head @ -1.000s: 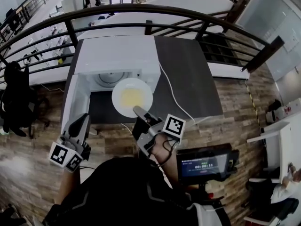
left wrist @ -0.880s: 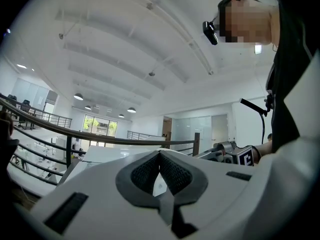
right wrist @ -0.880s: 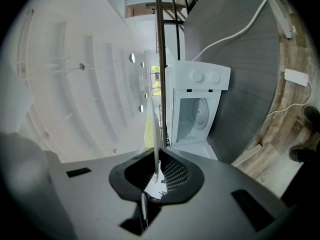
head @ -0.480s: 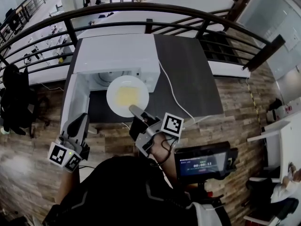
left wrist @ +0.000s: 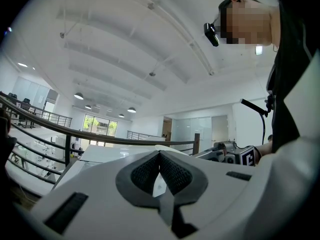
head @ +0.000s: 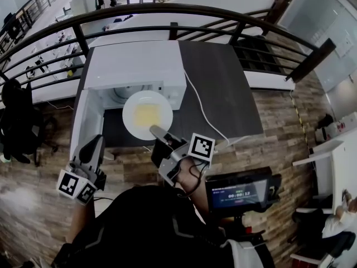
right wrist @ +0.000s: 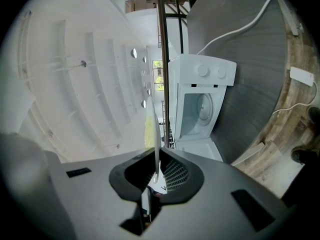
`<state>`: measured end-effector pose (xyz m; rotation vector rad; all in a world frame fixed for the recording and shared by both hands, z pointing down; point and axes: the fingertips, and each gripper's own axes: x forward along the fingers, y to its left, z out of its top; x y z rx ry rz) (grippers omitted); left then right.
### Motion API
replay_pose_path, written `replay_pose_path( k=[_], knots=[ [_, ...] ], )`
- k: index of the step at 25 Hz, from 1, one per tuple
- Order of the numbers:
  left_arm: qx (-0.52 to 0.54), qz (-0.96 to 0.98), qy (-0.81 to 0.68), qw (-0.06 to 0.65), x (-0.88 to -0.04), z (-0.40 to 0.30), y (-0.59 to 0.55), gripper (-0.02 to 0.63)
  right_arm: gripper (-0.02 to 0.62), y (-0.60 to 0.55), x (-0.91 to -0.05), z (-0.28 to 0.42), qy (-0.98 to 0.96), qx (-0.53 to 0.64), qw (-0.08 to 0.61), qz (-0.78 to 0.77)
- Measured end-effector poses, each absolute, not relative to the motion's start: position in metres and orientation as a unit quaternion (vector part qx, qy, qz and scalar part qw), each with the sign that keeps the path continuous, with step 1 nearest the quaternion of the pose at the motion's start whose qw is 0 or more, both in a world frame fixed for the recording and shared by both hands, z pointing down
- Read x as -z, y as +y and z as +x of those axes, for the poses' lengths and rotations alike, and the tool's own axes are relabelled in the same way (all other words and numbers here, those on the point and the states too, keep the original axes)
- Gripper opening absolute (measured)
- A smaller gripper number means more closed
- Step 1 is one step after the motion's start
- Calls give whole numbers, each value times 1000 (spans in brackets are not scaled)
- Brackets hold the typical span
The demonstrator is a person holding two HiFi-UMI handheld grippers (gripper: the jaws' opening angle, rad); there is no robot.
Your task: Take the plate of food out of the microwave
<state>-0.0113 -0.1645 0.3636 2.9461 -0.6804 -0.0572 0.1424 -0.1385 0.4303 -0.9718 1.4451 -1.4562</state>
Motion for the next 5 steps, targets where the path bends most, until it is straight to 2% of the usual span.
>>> replay_pose_path(
  k=[5],
  knots=[
    [16,972,-226,62,-365,-12,-163,2,23,-137,-430,140,577,584,422,-384]
  ],
)
